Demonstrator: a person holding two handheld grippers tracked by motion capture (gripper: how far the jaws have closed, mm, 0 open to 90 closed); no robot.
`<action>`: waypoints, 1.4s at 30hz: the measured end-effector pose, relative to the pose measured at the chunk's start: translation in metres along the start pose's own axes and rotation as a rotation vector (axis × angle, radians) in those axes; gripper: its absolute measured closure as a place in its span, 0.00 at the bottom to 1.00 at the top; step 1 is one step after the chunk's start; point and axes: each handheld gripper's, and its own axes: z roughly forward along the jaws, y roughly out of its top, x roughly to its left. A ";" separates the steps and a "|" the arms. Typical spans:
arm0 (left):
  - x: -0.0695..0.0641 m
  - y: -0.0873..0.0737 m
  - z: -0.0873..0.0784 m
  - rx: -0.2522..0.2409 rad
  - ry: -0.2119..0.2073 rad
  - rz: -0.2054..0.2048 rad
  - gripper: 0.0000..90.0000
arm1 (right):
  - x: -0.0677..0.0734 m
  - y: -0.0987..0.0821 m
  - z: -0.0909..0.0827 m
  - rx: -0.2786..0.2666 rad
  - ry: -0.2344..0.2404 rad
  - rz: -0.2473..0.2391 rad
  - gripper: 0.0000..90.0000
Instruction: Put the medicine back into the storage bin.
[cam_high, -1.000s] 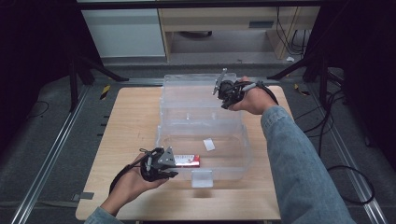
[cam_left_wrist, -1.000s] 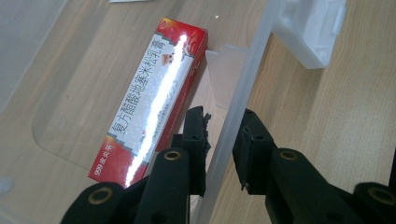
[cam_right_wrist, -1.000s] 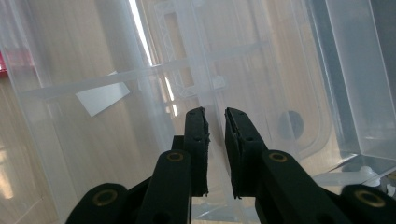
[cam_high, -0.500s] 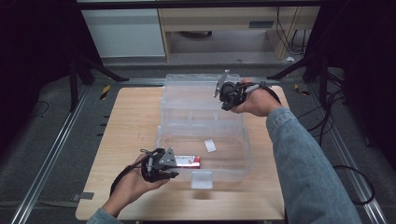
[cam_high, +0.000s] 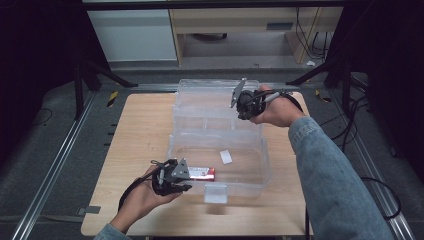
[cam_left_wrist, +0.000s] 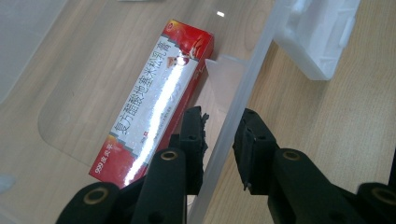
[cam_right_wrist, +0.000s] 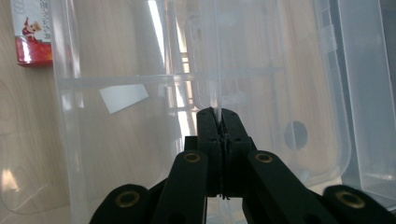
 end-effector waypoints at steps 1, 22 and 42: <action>0.000 0.000 0.000 0.000 0.000 0.000 0.81 | 0.000 0.000 0.000 0.000 0.000 0.000 0.99; -0.001 0.001 0.001 -0.008 0.013 -0.009 0.80 | 0.021 -0.012 -0.027 -0.113 0.046 -0.001 1.00; 0.001 0.003 0.002 -0.001 0.024 -0.014 0.78 | 0.040 -0.026 -0.039 -0.194 0.048 0.023 1.00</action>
